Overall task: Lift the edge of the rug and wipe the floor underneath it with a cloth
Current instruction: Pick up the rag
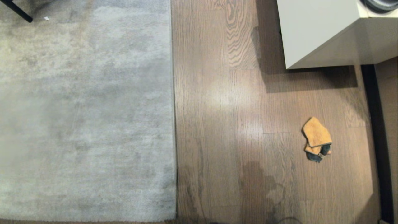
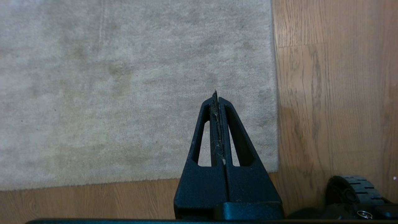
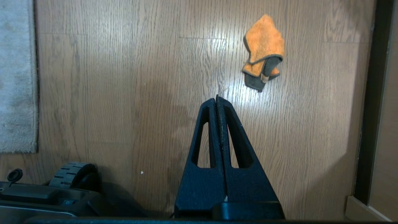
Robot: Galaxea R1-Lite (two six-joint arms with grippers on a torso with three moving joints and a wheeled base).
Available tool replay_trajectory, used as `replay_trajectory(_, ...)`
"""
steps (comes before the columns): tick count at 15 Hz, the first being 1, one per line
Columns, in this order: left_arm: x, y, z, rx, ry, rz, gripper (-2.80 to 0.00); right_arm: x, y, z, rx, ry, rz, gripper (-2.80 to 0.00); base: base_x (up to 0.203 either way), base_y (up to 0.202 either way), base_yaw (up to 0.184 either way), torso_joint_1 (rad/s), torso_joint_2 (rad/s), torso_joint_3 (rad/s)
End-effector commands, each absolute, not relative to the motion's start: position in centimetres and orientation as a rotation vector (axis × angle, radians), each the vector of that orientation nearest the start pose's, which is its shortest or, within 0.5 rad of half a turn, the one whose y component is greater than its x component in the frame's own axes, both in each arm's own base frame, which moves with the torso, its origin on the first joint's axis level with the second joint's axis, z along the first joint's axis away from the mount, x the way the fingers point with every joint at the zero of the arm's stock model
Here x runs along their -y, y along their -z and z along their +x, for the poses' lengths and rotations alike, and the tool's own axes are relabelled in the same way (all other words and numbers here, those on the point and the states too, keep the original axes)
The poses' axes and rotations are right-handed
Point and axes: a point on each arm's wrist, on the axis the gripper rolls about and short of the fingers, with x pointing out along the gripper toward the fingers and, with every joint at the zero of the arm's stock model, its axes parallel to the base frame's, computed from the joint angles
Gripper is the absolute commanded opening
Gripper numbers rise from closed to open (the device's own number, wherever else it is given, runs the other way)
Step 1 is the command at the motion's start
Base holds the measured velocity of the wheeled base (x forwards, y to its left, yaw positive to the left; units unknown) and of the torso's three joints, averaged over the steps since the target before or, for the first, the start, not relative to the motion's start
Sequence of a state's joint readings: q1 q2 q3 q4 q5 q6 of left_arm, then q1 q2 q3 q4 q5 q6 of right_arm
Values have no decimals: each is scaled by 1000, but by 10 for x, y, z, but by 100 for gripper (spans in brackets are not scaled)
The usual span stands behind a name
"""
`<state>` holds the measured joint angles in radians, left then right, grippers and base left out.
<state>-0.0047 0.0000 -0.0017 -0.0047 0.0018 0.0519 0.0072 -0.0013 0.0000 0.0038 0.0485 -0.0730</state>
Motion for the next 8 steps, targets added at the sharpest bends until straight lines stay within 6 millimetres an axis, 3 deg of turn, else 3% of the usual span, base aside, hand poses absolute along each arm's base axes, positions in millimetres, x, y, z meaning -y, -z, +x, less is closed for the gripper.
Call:
replay_trajectory(1,0,-76,-23,6,3,52,-280,-1,-75,-23,-3,-57,-74,-280,0,0,0,7,-2,-203)
replay_trajectory(8,0,-76,-23,6,3,52,-280,-1,-75,-23,-3,-57,-74,-280,0,0,0,3,2,-199)
